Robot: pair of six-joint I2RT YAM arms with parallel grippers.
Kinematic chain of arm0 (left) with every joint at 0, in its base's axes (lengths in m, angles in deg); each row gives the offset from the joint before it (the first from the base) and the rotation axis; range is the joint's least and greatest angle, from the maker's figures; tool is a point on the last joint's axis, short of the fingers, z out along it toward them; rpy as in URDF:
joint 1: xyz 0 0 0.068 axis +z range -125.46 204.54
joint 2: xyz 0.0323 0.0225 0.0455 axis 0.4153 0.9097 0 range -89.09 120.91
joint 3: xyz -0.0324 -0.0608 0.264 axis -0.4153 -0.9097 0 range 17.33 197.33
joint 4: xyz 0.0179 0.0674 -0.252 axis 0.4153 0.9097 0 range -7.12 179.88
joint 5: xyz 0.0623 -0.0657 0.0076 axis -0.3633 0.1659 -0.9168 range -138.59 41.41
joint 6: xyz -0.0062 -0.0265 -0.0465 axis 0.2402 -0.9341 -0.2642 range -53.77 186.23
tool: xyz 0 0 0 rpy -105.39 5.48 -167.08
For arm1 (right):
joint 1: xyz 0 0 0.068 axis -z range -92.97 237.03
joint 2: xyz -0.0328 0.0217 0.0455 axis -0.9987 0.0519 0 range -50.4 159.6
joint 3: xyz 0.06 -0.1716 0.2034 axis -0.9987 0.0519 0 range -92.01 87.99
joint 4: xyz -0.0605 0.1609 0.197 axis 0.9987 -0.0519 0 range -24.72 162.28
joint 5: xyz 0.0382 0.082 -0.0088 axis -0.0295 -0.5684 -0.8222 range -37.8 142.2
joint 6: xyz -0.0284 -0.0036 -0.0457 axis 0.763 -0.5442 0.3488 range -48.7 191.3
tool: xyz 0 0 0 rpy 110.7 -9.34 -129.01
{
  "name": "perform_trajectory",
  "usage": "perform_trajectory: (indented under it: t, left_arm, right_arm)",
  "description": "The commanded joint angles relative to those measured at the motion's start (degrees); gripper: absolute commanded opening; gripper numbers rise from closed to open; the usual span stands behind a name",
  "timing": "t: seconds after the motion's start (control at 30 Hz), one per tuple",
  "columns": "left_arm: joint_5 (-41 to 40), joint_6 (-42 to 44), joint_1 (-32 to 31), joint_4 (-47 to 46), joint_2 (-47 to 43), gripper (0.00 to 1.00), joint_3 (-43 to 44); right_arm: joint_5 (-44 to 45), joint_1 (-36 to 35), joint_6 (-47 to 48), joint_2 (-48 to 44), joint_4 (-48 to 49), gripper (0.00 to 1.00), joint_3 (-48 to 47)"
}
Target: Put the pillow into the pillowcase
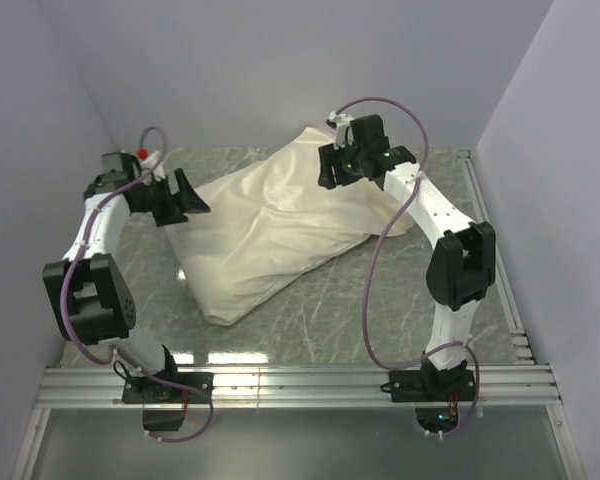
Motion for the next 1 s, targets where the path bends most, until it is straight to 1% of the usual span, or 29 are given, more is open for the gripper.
perform_trajectory:
  t: [0.0, 0.03, 0.07, 0.13, 0.2, 0.3, 0.37, 0.4, 0.43, 0.47, 0.57, 0.6, 0.63, 0.67, 0.73, 0.77, 0.83, 0.87, 0.9, 0.97]
  left_arm:
    - [-3.4, 1.3, -3.6, -0.3, 1.4, 0.96, -2.7]
    - [-4.8, 1.0, -4.0, -0.5, 1.7, 0.96, -2.9]
    - [-5.2, 0.8, -4.3, -0.8, 2.0, 0.95, -3.1]
    - [-5.3, 0.7, -4.2, -1.7, 2.5, 0.96, -3.6]
    - [-5.9, 0.2, -4.3, -2.4, 2.9, 0.96, -4.4]
    - [-6.6, -0.3, -4.5, -3.1, 3.9, 0.97, -4.5]
    - [-7.9, -0.7, -4.5, -3.5, 4.8, 0.97, -4.2]
    - [-8.8, -1.1, -4.5, -3.7, 5.1, 0.97, -3.9]
    - [-9.8, -1.2, -4.6, -3.9, 5.6, 0.97, -3.7]
    - [-10.6, -1.3, -4.6, -4.2, 6.6, 0.97, -2.9]
    - [-12.6, -1.0, -4.6, -3.3, 9.9, 0.97, -0.1]
    - [-12.7, -0.8, -4.6, -2.8, 10.7, 0.97, 0.8]
    - [-12.7, -0.8, -4.6, -2.2, 11.4, 0.97, 1.8]
    - [-12.8, -0.8, -4.6, -1.5, 12.2, 0.97, 3.3]
    - [-13.2, -0.8, -4.6, -1.6, 12.2, 0.98, 4.1]
    - [-13.5, -0.5, -4.6, -1.9, 11.8, 0.98, 4.5]
    - [-14.5, 0.0, -4.5, -1.9, 11.6, 0.98, 5.4]
    - [-14.6, 0.3, -4.5, -1.8, 11.0, 0.98, 6.5]
    - [-14.4, 0.5, -4.6, -2.0, 10.6, 0.98, 6.9]
    - [-12.6, 0.4, -4.6, -2.7, 8.9, 0.98, 7.3]
  right_arm:
    - [4.8, 6.7, 3.0, 7.2, 0.0, 0.60, 1.6]
    - [5.5, 8.2, 2.9, 8.1, -0.1, 0.58, 2.0]
    - [5.6, 10.5, 2.9, 9.8, -0.1, 0.58, 2.5]
    - [5.0, 13.1, 3.1, 11.4, -1.0, 0.57, 2.6]
    - [4.2, 15.4, 3.3, 13.2, -2.4, 0.53, 2.4]
    - [5.8, 16.0, 3.9, 13.7, -3.8, 0.48, 4.6]
    - [9.4, 16.0, 5.1, 14.4, -6.3, 0.42, 5.6]
    - [12.9, 16.1, 6.1, 15.3, -7.9, 0.40, 5.5]
    - [13.1, 16.4, 7.4, 16.3, -13.1, 0.38, 5.0]
    - [14.0, 16.8, 7.8, 18.1, -14.9, 0.34, 2.8]
    - [17.7, 17.2, 13.4, 19.6, -21.5, 0.34, 3.2]
    - [17.1, 17.2, 16.6, 20.0, -23.8, 0.34, 3.6]
    - [16.2, 17.1, 18.0, 20.3, -28.4, 0.34, 4.2]
    - [13.7, 17.0, 19.0, 19.3, -29.5, 0.34, 7.4]
    - [11.3, 15.6, 23.1, 16.8, -31.6, 0.34, 12.0]
    - [8.0, 13.2, 24.4, 13.5, -32.0, 0.34, 17.3]
    - [4.1, 9.5, 27.1, 9.9, -33.0, 0.35, 22.4]
    - [1.6, 5.4, 27.7, 6.5, -33.3, 0.35, 26.2]
    - [-3.3, 3.4, 28.1, 4.8, -33.4, 0.36, 27.7]
    - [-6.2, 0.1, 28.1, 0.4, -33.7, 0.39, 28.6]
